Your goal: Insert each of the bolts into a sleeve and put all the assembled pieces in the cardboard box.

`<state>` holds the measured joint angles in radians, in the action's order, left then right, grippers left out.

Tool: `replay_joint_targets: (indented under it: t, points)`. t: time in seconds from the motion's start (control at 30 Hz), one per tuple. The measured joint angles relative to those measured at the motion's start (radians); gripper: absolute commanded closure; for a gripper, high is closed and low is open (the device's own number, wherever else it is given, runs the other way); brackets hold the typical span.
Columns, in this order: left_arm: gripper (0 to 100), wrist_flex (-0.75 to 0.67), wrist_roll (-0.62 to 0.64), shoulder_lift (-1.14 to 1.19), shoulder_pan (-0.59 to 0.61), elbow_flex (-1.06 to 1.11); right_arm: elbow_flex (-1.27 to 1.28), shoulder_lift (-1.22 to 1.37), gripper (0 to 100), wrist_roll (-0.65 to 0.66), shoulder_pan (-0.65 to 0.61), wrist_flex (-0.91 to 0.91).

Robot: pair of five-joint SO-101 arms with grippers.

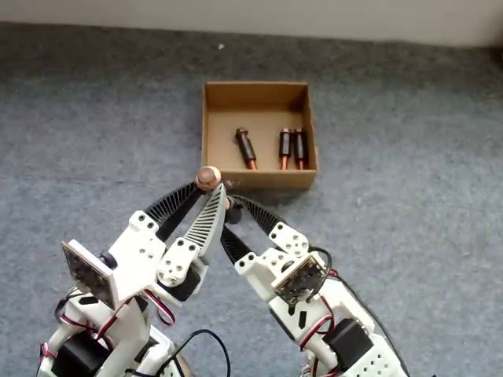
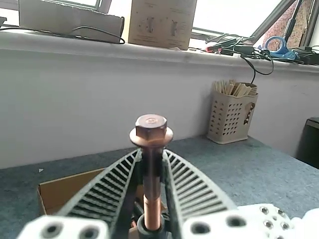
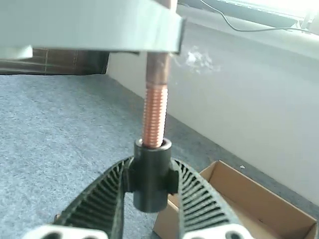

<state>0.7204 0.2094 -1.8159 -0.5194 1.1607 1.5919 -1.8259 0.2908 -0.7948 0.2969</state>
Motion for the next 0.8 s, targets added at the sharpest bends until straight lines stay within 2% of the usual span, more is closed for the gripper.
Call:
replay_joint_targets:
  t: [0.6, 0.8]
  points:
    - [99, 0.000, 0.000, 0.000, 0.000, 0.077, 0.002, 0.003, 99.4, 0.000, -0.003, 0.002]
    - [99, -0.005, 0.002, -0.002, 0.023, 0.147, 0.002, 0.003, 99.4, 0.000, 0.037, 0.002]
